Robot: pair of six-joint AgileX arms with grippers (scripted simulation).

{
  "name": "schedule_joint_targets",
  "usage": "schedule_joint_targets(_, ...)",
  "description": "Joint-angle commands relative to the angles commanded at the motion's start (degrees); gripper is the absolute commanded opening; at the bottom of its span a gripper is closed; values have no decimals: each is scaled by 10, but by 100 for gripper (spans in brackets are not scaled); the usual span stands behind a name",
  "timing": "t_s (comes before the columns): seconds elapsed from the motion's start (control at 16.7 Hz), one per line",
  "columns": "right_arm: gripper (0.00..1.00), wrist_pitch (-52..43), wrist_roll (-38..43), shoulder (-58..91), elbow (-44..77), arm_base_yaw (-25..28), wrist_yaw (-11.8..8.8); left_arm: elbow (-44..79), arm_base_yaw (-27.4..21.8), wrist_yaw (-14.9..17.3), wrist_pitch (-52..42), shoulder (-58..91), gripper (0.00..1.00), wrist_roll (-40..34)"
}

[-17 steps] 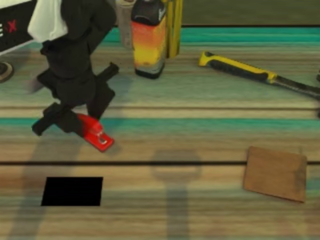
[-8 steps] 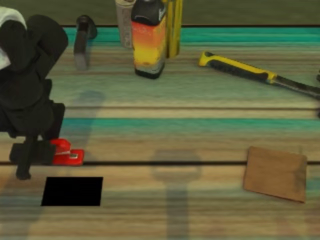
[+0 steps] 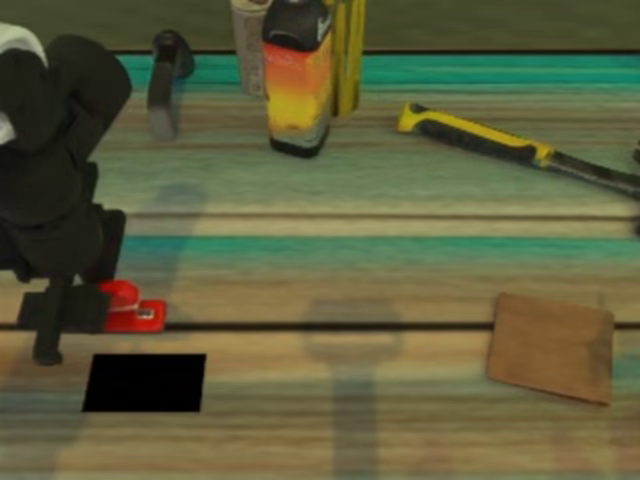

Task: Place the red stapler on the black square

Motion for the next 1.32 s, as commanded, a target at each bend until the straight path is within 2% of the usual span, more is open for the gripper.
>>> schedule_joint_targets(0.54, 100, 0, 0, 0, 0, 0, 0, -129, -3, 0, 211, 77, 0, -6)
schedule_joint_targets(0.84, 100, 0, 0, 0, 0, 0, 0, -140, -4, 0, 227, 84, 0, -7)
schedule_joint_targets(1.32, 100, 0, 0, 0, 0, 0, 0, -140, -4, 0, 227, 84, 60, -7)
